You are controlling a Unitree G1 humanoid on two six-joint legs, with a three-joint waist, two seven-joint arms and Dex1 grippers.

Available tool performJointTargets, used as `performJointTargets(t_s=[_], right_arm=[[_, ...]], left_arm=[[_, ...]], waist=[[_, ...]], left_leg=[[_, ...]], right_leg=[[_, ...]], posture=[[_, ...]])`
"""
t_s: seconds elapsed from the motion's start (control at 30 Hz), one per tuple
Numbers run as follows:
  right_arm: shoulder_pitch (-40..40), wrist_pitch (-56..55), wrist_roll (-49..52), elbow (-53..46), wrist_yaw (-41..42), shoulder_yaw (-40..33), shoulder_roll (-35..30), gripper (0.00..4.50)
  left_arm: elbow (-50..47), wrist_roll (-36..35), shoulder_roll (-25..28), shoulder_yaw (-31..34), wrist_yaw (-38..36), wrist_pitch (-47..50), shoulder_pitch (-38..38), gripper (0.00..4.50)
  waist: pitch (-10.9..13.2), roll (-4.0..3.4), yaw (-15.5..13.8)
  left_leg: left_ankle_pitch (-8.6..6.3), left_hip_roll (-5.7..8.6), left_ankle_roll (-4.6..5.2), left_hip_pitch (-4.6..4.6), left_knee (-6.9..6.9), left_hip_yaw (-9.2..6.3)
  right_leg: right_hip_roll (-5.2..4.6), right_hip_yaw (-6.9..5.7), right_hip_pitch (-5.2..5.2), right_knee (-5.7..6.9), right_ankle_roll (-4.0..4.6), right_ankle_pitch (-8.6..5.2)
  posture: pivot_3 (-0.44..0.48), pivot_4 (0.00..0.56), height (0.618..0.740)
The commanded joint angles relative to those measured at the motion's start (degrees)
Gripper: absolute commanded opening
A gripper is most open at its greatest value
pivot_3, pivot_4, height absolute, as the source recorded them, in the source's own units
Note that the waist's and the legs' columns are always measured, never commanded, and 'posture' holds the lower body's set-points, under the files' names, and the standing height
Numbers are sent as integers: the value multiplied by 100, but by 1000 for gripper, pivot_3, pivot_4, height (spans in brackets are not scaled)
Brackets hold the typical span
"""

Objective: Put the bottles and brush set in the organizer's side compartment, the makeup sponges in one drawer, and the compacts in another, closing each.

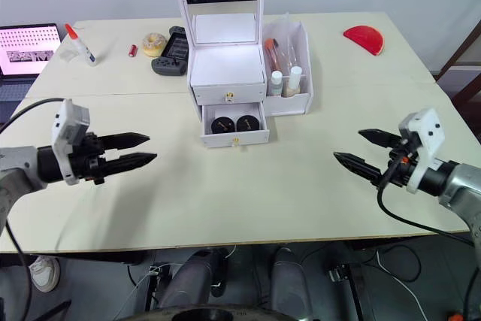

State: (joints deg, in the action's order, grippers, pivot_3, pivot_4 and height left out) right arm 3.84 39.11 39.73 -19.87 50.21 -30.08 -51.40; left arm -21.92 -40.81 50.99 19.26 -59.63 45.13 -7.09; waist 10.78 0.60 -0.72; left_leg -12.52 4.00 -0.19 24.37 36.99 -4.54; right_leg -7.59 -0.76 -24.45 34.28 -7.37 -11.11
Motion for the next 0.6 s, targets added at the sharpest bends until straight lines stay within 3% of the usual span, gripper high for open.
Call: performJointTargets(t_s=[0.03,0.17,0.43,0.53,0.6], right_arm=[[-9,-269,-83,52,97,-313,-91,4500],[-55,-348,-134,112,104,-283,-81,4500],[-296,-199,-46,-194,-140,64,10,4500],[-536,-127,-19,-329,-345,282,111,4500],[-687,-65,6,-432,-489,407,181,4500]], left_arm=[[-76,-67,144,132,-130,-162,52,4416],[-73,268,0,-494,-53,-469,-105,4474],[307,913,-908,-2102,222,-790,-893,4474],[883,1334,-1544,-2612,547,-1019,-1378,3591],[1333,1652,-1914,-2848,728,-1279,-1681,2640]], waist=[[0,0,0],[0,-1,-16],[0,-1,-8],[0,0,-9],[0,0,-20]], left_leg=[[0,0,0,0,1,1],[0,0,-1,0,0,1],[0,1,0,0,1,0],[0,2,0,0,3,1],[1,3,1,0,7,1]], right_leg=[[-1,0,0,0,0,0],[-3,0,2,-3,0,0],[-3,1,3,-3,0,2],[-3,1,3,-3,-1,2],[-3,0,6,-2,-2,3]], posture=[[0,150,737],[0,150,737],[0,150,737],[0,150,737],[0,150,737]])
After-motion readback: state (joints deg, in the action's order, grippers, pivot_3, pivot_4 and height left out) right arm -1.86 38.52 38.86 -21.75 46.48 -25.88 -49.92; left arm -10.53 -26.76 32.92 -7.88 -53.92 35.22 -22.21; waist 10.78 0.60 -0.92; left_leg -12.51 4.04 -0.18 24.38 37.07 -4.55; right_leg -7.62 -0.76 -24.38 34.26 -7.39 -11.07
